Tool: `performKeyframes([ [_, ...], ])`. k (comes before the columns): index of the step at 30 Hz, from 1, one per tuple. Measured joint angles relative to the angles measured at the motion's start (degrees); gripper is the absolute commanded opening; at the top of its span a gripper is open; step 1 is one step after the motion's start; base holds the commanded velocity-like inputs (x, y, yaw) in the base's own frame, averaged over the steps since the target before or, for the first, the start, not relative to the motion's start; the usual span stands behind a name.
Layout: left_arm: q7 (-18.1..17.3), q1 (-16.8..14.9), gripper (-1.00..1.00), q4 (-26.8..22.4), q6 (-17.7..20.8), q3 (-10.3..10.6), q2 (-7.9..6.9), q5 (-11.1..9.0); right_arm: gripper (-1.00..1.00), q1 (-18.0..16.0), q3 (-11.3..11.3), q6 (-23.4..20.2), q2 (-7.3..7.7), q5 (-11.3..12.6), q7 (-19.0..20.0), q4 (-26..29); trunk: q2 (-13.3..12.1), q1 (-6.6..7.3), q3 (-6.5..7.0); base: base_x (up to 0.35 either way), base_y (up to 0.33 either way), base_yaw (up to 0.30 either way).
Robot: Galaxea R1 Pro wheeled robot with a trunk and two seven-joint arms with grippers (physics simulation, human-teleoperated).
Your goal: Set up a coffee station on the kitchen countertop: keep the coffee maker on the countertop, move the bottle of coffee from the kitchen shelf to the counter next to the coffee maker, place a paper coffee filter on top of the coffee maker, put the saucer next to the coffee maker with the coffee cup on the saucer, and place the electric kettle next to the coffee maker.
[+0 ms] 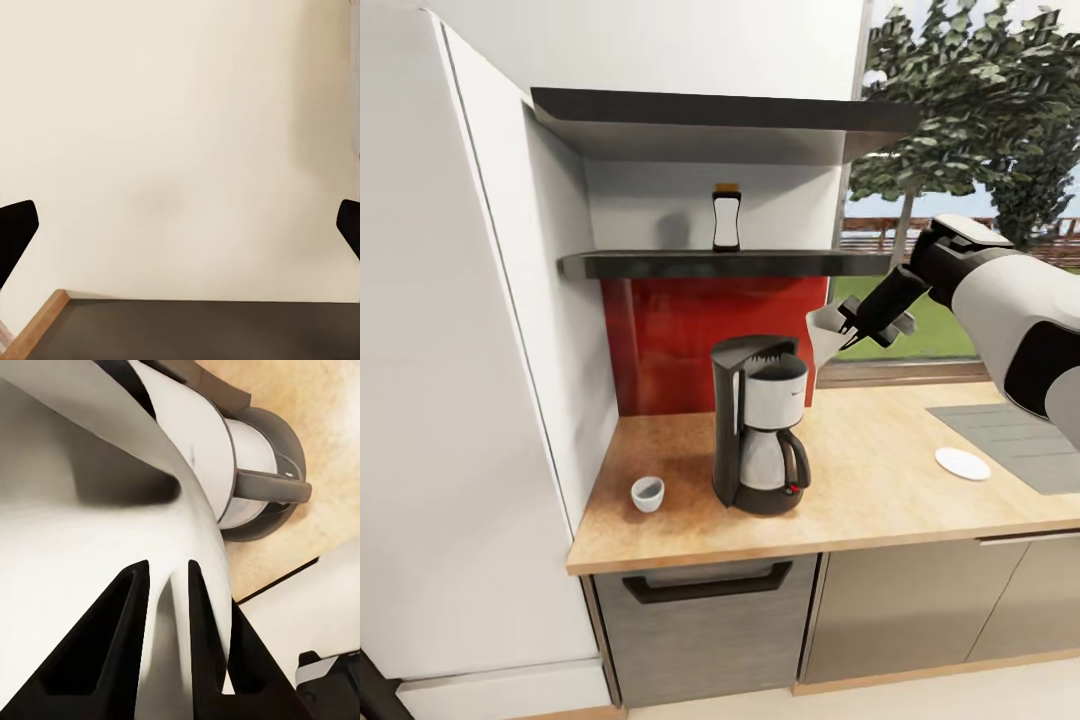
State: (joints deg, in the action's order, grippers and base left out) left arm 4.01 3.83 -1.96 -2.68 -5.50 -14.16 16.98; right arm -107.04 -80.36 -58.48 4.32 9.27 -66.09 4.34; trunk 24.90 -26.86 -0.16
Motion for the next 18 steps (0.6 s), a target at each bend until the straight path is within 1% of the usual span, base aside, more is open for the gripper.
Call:
performKeyframes([
  [2,0.0,0.0,1.0,0.0,0.0,0.0,0.0,0.0,-1.0,0.0,0.0,0.0,0.0,0.0,0.0,0.0,0.01,0.0,0.16,0.0,0.065,0.0],
  [7,0.02,0.0,1.0,0.0,0.0,0.0,0.0,0.0,-1.0,0.0,0.0,0.0,0.02,0.0,0.01,-0.02,-0.01,0.0,0.39,0.0,0.224,0.0],
  [9,0.01,0.0,1.0,0.0,0.0,0.0,0.0,0.0,-1.0,0.0,0.0,0.0,0.02,0.0,0.01,-0.01,0.0,0.0,0.4,0.0,0.141,0.0],
  [18,0.0,0.0,1.0,0.0,0.0,0.13,0.0,0.0,-1.0,0.0,0.0,0.0,-0.07,0.0,0.0,0.0,0.0,0.0,0.41,0.0,0.021,0.0],
])
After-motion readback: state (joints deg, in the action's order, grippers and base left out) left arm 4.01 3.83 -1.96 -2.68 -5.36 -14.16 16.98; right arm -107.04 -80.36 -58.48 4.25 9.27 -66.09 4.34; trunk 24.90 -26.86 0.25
